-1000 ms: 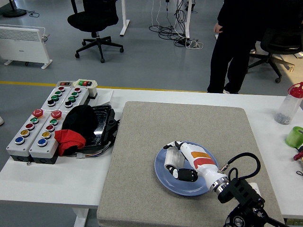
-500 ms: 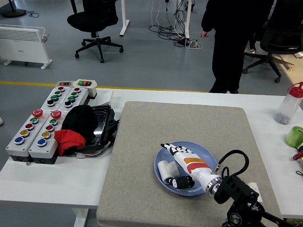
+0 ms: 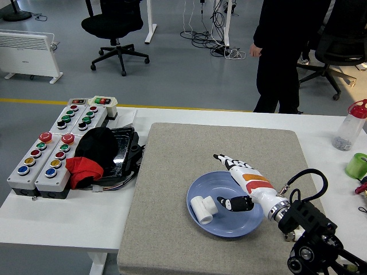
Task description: Pick pipe place plate twice
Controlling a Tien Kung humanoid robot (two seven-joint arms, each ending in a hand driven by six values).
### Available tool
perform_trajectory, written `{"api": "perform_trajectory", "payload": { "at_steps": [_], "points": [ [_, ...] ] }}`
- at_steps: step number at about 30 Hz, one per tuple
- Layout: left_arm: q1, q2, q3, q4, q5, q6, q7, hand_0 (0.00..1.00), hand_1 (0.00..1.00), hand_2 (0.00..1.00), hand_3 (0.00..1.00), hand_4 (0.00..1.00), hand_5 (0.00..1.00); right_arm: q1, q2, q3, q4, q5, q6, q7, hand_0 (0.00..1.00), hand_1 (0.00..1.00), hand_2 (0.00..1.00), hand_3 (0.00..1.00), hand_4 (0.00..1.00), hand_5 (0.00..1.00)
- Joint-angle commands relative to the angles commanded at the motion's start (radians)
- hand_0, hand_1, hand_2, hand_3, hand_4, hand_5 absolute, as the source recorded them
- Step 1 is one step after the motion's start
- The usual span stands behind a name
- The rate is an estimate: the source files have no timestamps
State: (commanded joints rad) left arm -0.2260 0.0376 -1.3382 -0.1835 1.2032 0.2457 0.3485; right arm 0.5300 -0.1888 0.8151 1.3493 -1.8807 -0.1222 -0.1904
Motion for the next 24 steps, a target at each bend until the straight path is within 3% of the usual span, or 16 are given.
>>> {"api": "perform_trajectory", "payload": {
  "at_steps": [2, 10, 17, 24],
  "points": [
    [0.001, 0.000, -0.001, 0.000, 0.001, 0.000, 0.000, 0.728, 0.742, 0.721, 0.655, 0.399, 0.998, -0.010, -0.009, 0.027, 0.017, -0.006, 0.017, -0.007, 0.998, 0.959, 0.998, 0.998, 0.767, 0.260],
    [-0.006, 0.001, 0.006, 0.002, -0.012, 0.000, -0.005, 0.728, 0.741, 0.721, 0.655, 0.399, 0.998, -0.073, -0.090, 0.154, 0.143, -0.019, 0.249, -0.091, 0.998, 0.954, 0.998, 0.998, 0.774, 0.276],
    [-0.010, 0.002, 0.006, 0.003, -0.013, 0.000, -0.009, 0.725, 0.742, 0.723, 0.655, 0.399, 0.998, -0.176, -0.216, 0.279, 0.306, 0.065, 0.428, -0.123, 0.998, 0.945, 0.998, 0.998, 0.784, 0.302],
    [-0.012, 0.003, 0.001, 0.003, -0.007, 0.000, -0.010, 0.723, 0.741, 0.723, 0.655, 0.399, 0.998, -0.257, -0.267, 0.359, 0.366, 0.057, 0.513, -0.175, 0.988, 0.938, 0.998, 0.998, 0.778, 0.297]
  ]
}}
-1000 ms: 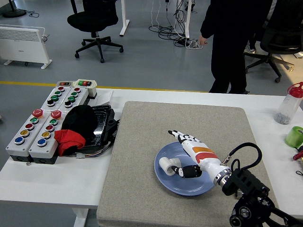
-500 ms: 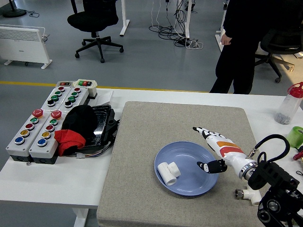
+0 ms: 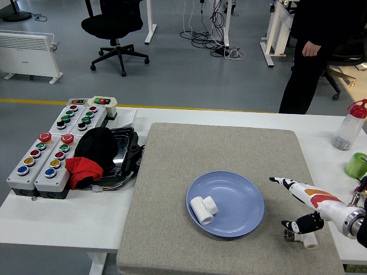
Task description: Pick pipe place plate twice
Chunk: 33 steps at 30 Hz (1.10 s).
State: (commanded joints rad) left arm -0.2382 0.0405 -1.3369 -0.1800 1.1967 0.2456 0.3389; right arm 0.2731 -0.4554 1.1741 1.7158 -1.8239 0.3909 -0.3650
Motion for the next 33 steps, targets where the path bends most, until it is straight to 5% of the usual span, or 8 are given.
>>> {"api": "perform_trajectory", "payload": {
  "at_steps": [16, 17, 22, 24, 28, 29, 33],
  "points": [
    [-0.003, -0.001, 0.006, 0.000, -0.003, 0.000, 0.000, 0.721, 0.740, 0.725, 0.655, 0.398, 0.998, -0.066, 0.029, 0.031, -0.051, -0.068, 0.054, -0.073, 0.908, 0.873, 0.998, 0.998, 0.810, 0.345],
    [-0.003, -0.001, 0.006, 0.000, -0.002, -0.001, 0.000, 0.721, 0.740, 0.724, 0.655, 0.398, 0.998, -0.063, 0.034, 0.031, -0.057, -0.073, 0.055, -0.076, 0.841, 0.841, 0.972, 0.998, 0.814, 0.347],
    [-0.003, -0.001, 0.006, 0.000, -0.003, -0.001, 0.001, 0.721, 0.740, 0.724, 0.655, 0.398, 0.998, -0.059, 0.041, 0.023, -0.072, -0.084, 0.056, -0.092, 0.841, 0.841, 0.972, 0.998, 0.814, 0.347],
    [-0.003, -0.001, 0.006, 0.000, -0.004, -0.001, 0.000, 0.720, 0.740, 0.723, 0.655, 0.398, 0.998, -0.059, 0.041, 0.020, -0.075, -0.086, 0.055, -0.098, 0.746, 0.782, 0.949, 0.983, 0.817, 0.352],
    [-0.004, -0.001, 0.005, 0.000, -0.003, -0.001, 0.001, 0.720, 0.740, 0.723, 0.655, 0.398, 0.998, -0.057, 0.043, 0.010, -0.081, -0.093, 0.038, -0.117, 0.746, 0.782, 0.949, 0.983, 0.817, 0.352],
    [-0.004, -0.001, 0.005, 0.000, -0.003, -0.001, 0.001, 0.720, 0.740, 0.724, 0.654, 0.398, 0.998, -0.056, 0.044, 0.007, -0.082, -0.095, 0.030, -0.122, 0.598, 0.665, 0.845, 0.930, 0.792, 0.340],
    [-0.004, -0.002, 0.004, 0.000, -0.001, -0.002, 0.001, 0.720, 0.740, 0.724, 0.654, 0.398, 0.998, -0.053, 0.045, -0.005, -0.085, -0.093, -0.004, -0.142, 0.598, 0.665, 0.845, 0.930, 0.792, 0.340]
  ]
}}
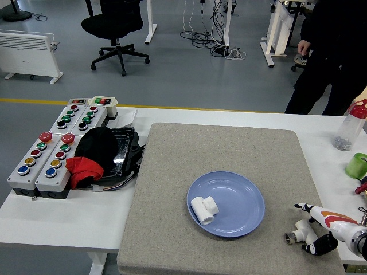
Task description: Pick pipe place plate twice
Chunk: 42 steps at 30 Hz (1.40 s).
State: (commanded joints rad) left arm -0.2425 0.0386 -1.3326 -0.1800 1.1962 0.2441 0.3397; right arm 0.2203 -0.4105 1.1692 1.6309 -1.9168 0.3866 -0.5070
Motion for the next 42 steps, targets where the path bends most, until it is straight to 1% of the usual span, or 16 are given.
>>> {"api": "perform_trajectory", "payload": {
  "at_steps": [1, 2, 7, 8, 10, 13, 14, 19, 20, 25, 26, 33, 37, 38, 40, 42],
  "points": [
    [0.000, 0.000, 0.000, 0.000, 0.000, 0.000, 0.000, 0.720, 0.740, 0.724, 0.654, 0.398, 0.998, 0.001, 0.000, -0.003, -0.001, 0.004, -0.001, -0.002, 0.598, 0.665, 0.845, 0.930, 0.792, 0.340],
    [0.000, 0.000, 0.000, 0.000, 0.000, 0.000, 0.000, 0.718, 0.740, 0.724, 0.654, 0.398, 0.998, 0.001, 0.000, -0.005, -0.001, 0.005, 0.000, -0.003, 0.444, 0.527, 0.683, 0.834, 0.729, 0.314],
    [0.001, 0.000, 0.000, 0.000, 0.001, -0.001, 0.000, 0.718, 0.740, 0.724, 0.654, 0.398, 0.998, 0.000, -0.001, -0.017, 0.000, 0.002, 0.004, 0.010, 0.444, 0.527, 0.683, 0.834, 0.729, 0.314],
    [0.001, -0.001, 0.000, 0.000, 0.001, -0.001, 0.000, 0.718, 0.740, 0.724, 0.654, 0.398, 0.998, 0.000, -0.001, -0.018, 0.000, 0.000, 0.003, 0.013, 0.394, 0.492, 0.657, 0.814, 0.710, 0.313],
    [0.001, -0.001, -0.001, 0.000, 0.001, -0.001, 0.001, 0.718, 0.740, 0.724, 0.654, 0.398, 0.998, 0.002, 0.000, -0.021, 0.000, -0.002, 0.002, 0.019, 0.394, 0.492, 0.657, 0.814, 0.710, 0.313],
    [0.000, 0.000, 0.001, 0.000, -0.001, -0.001, 0.001, 0.718, 0.740, 0.724, 0.654, 0.398, 0.998, 0.006, 0.002, -0.024, -0.002, -0.005, -0.005, 0.024, 0.394, 0.492, 0.657, 0.814, 0.710, 0.313],
    [0.000, -0.001, 0.001, 0.000, -0.001, -0.001, 0.001, 0.717, 0.740, 0.724, 0.654, 0.396, 0.998, 0.007, 0.003, -0.025, -0.004, -0.006, -0.007, 0.025, 0.350, 0.457, 0.611, 0.800, 0.674, 0.294],
    [0.000, -0.001, 0.002, 0.000, -0.003, -0.002, 0.001, 0.717, 0.740, 0.724, 0.654, 0.396, 0.998, 0.009, 0.004, -0.029, -0.009, -0.009, -0.027, 0.021, 0.350, 0.457, 0.611, 0.800, 0.674, 0.294],
    [0.000, -0.001, 0.002, 0.000, -0.002, -0.002, 0.001, 0.717, 0.740, 0.724, 0.653, 0.396, 0.998, 0.009, 0.004, -0.029, -0.009, -0.011, -0.037, 0.021, 0.301, 0.416, 0.567, 0.770, 0.620, 0.269],
    [0.000, -0.001, 0.001, 0.000, -0.001, -0.002, 0.002, 0.717, 0.740, 0.724, 0.653, 0.396, 0.998, 0.011, 0.003, -0.027, -0.008, -0.014, -0.066, 0.024, 0.301, 0.416, 0.567, 0.770, 0.620, 0.269],
    [0.000, -0.001, 0.001, 0.000, 0.000, -0.003, 0.002, 0.717, 0.740, 0.724, 0.654, 0.396, 0.998, 0.010, 0.002, -0.026, -0.007, -0.014, -0.072, 0.026, 0.287, 0.403, 0.551, 0.752, 0.618, 0.260],
    [0.001, -0.001, 0.000, 0.000, 0.003, -0.004, 0.002, 0.718, 0.740, 0.724, 0.654, 0.398, 0.998, 0.011, 0.003, -0.024, 0.000, -0.016, -0.094, 0.033, 0.285, 0.399, 0.546, 0.744, 0.610, 0.264],
    [0.002, -0.001, -0.001, -0.001, 0.006, -0.004, 0.002, 0.718, 0.740, 0.724, 0.654, 0.398, 0.998, 0.027, 0.020, -0.024, 0.001, -0.017, -0.108, 0.034, 0.285, 0.399, 0.546, 0.744, 0.610, 0.264],
    [0.002, -0.001, -0.001, -0.001, 0.007, -0.004, 0.002, 0.718, 0.740, 0.724, 0.654, 0.397, 0.998, 0.031, 0.022, -0.025, 0.001, -0.017, -0.112, 0.034, 0.287, 0.400, 0.545, 0.743, 0.580, 0.260],
    [0.003, -0.001, -0.003, -0.001, 0.010, -0.005, 0.003, 0.718, 0.740, 0.724, 0.654, 0.397, 0.998, 0.056, 0.033, -0.039, 0.001, -0.011, -0.128, 0.040, 0.287, 0.400, 0.545, 0.743, 0.580, 0.260],
    [0.003, -0.002, -0.004, -0.001, 0.011, -0.005, 0.003, 0.718, 0.740, 0.724, 0.654, 0.397, 0.998, 0.073, 0.040, -0.047, 0.001, -0.008, -0.133, 0.043, 0.287, 0.400, 0.545, 0.743, 0.580, 0.260]
  ]
}}
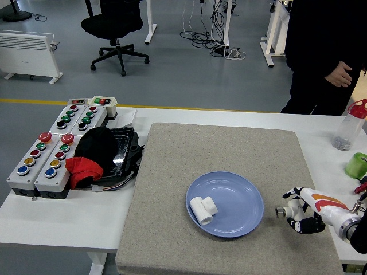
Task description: Pick pipe place plate twice
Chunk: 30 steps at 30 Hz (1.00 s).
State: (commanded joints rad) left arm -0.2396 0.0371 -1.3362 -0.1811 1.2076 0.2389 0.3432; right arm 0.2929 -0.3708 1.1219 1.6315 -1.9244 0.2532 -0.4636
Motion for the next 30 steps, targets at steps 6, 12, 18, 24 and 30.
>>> {"api": "perform_trajectory", "payload": {
  "at_steps": [6, 12, 18, 24, 30],
  "points": [
    [0.001, 0.000, 0.003, 0.000, -0.004, 0.000, 0.000, 0.718, 0.740, 0.724, 0.654, 0.396, 0.998, 0.083, 0.024, -0.060, -0.021, 0.025, -0.019, 0.018, 0.293, 0.401, 0.545, 0.741, 0.575, 0.266],
    [0.003, 0.001, 0.005, 0.000, -0.007, -0.001, -0.001, 0.719, 0.740, 0.724, 0.654, 0.397, 0.998, 0.158, 0.044, -0.145, -0.070, 0.057, -0.059, 0.055, 0.306, 0.411, 0.546, 0.738, 0.567, 0.250],
    [0.000, 0.002, 0.010, 0.001, -0.016, -0.001, -0.003, 0.720, 0.740, 0.724, 0.654, 0.397, 0.998, 0.206, 0.063, -0.220, -0.133, 0.082, -0.119, 0.096, 0.481, 0.548, 0.605, 0.736, 0.553, 0.238],
    [-0.005, 0.003, 0.013, 0.001, -0.021, -0.001, -0.003, 0.720, 0.740, 0.724, 0.655, 0.398, 0.998, 0.231, 0.071, -0.271, -0.182, 0.087, -0.124, 0.118, 0.635, 0.648, 0.671, 0.743, 0.552, 0.238],
    [-0.007, 0.003, 0.011, 0.001, -0.018, -0.001, -0.002, 0.720, 0.740, 0.724, 0.654, 0.398, 0.998, 0.241, 0.077, -0.307, -0.219, 0.090, -0.136, 0.144, 0.733, 0.746, 0.797, 0.798, 0.568, 0.260]
  ]
}}
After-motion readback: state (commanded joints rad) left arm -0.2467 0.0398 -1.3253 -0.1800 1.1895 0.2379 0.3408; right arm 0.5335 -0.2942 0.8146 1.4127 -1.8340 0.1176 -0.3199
